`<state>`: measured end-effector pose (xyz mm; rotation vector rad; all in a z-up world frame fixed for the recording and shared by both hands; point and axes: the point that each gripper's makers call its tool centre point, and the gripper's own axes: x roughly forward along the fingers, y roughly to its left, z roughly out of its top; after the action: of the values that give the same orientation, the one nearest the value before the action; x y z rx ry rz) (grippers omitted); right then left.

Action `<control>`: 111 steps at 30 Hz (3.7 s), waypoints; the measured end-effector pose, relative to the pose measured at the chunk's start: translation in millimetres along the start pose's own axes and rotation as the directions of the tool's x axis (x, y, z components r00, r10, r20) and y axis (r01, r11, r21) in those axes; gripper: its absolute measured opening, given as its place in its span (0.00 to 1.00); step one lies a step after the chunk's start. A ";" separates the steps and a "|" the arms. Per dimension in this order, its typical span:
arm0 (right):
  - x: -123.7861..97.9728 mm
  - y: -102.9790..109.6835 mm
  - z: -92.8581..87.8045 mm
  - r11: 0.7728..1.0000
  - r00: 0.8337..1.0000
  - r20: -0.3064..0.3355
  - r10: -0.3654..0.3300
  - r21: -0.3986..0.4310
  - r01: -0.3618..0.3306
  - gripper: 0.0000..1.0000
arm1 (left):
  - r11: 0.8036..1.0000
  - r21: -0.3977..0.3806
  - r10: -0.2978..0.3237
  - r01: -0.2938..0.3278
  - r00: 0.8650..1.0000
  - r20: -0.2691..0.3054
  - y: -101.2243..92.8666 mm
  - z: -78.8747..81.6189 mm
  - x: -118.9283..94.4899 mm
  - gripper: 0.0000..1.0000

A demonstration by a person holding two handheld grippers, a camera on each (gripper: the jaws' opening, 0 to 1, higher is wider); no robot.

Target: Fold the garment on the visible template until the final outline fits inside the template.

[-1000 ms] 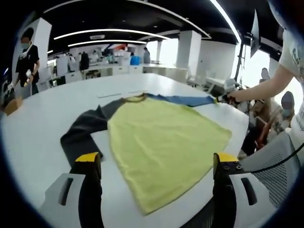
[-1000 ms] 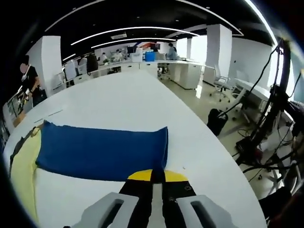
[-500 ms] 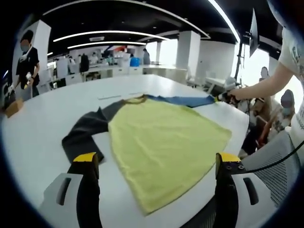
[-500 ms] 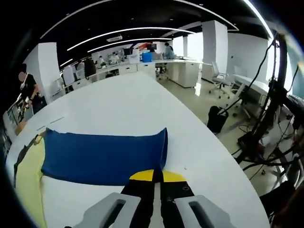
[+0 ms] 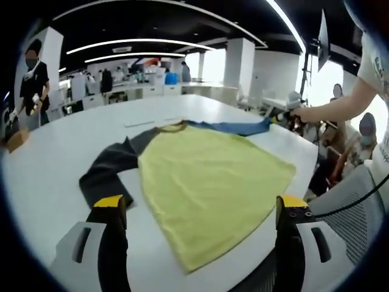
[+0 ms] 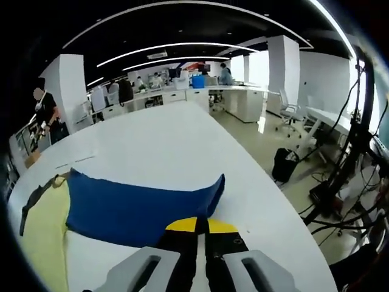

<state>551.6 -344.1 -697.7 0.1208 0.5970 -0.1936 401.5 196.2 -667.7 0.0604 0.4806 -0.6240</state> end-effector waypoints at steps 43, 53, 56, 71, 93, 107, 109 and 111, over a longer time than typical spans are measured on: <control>10.0 106.4 52.4 0.965 0.967 0.048 0.249 -0.099 -0.244 0.00 | 1.000 0.008 0.017 -0.017 1.000 0.025 5.8 3.2 -11.6 0.99; 20.4 131.1 55.7 0.949 0.954 0.038 0.297 -0.126 -0.290 0.00 | 1.000 0.000 0.010 -0.010 1.000 0.027 3.4 1.5 -11.3 0.99; 21.7 140.9 58.0 0.944 0.950 0.038 0.311 -0.132 -0.304 0.00 | 1.000 0.001 0.008 -0.008 1.000 0.023 3.2 0.0 -11.3 0.99; 8.0 188.3 60.0 0.920 0.928 0.029 0.371 -0.147 -0.363 0.00 | 1.000 -0.001 -0.009 0.010 1.000 0.025 -1.8 1.3 -8.4 0.99; 6.3 255.9 67.3 0.873 0.890 0.001 0.456 -0.197 -0.447 0.00 | 1.000 -0.005 -0.012 0.012 1.000 0.022 -0.8 -0.7 -9.0 0.99; 0.4 280.5 62.8 0.846 0.869 -0.029 0.493 -0.216 -0.487 0.00 | 1.000 -0.003 -0.014 0.014 1.000 0.021 -1.7 -1.3 -8.9 0.99; 0.6 290.6 61.9 0.842 0.865 -0.032 0.500 -0.217 -0.494 0.00 | 1.000 -0.004 -0.014 0.014 1.000 0.021 -1.6 -1.8 -9.2 0.99; -1.2 296.9 60.9 0.839 0.863 -0.032 0.504 -0.219 -0.498 0.00 | 1.000 -0.004 -0.015 0.015 1.000 0.021 -1.8 -1.8 -9.2 0.99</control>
<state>647.9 -64.7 -630.1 0.0553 0.5366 0.3835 393.2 200.1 -665.0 0.0467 0.4624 -0.6374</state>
